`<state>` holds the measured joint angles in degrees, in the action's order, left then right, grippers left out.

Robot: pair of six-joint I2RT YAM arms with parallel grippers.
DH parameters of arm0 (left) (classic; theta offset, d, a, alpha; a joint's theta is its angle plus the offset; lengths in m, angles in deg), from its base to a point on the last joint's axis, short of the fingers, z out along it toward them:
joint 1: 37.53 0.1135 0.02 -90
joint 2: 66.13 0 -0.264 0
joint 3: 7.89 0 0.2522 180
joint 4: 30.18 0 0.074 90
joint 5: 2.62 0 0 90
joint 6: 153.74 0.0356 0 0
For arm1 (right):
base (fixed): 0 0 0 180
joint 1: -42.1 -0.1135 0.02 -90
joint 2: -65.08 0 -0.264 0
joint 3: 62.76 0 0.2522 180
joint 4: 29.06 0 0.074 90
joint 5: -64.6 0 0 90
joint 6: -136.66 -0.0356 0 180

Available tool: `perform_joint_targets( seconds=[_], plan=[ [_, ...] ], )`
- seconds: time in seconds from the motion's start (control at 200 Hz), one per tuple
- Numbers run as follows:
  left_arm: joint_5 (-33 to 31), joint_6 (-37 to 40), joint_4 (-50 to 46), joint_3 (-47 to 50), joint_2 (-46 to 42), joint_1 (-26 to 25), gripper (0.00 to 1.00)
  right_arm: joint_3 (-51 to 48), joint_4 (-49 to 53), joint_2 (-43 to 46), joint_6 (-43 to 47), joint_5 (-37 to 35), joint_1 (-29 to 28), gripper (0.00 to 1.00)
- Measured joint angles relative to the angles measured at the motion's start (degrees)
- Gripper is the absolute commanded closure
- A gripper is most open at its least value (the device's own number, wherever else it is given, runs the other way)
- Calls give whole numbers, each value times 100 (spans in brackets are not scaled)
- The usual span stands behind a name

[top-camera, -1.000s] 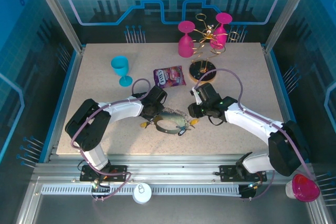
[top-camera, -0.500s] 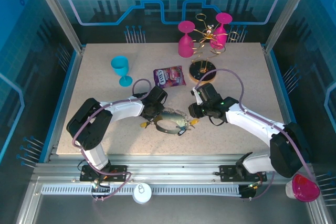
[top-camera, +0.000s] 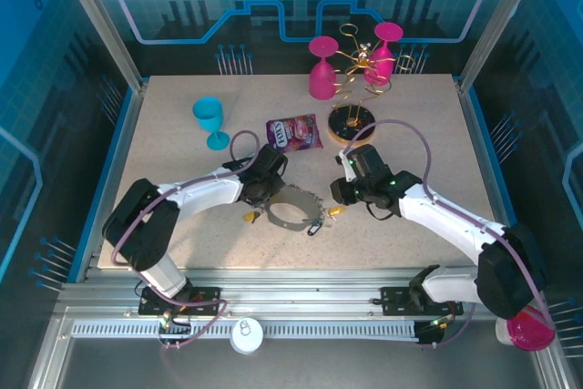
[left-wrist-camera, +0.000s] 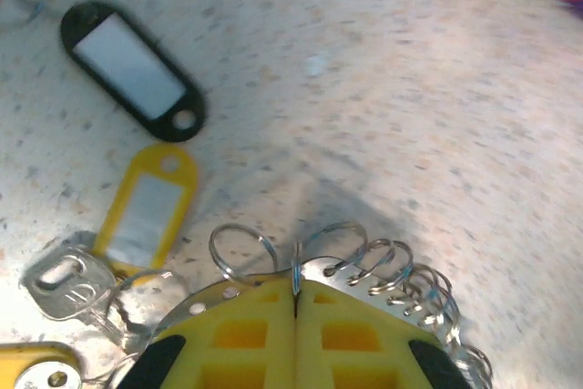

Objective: Put the keys on the keyring

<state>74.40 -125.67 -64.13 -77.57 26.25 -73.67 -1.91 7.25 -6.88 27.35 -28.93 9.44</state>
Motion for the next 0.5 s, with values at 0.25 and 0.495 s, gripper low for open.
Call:
perform_joint_targets(
  seconds=[0.25,0.495],
  plan=[
    [363,2446,256,-7,-1172,-33,100,-28,-81,529,-17,382,533,69],
    [1196,5115,490,-2,-1952,-46,100,-26,-166,833,251,905,909,71]
  ],
)
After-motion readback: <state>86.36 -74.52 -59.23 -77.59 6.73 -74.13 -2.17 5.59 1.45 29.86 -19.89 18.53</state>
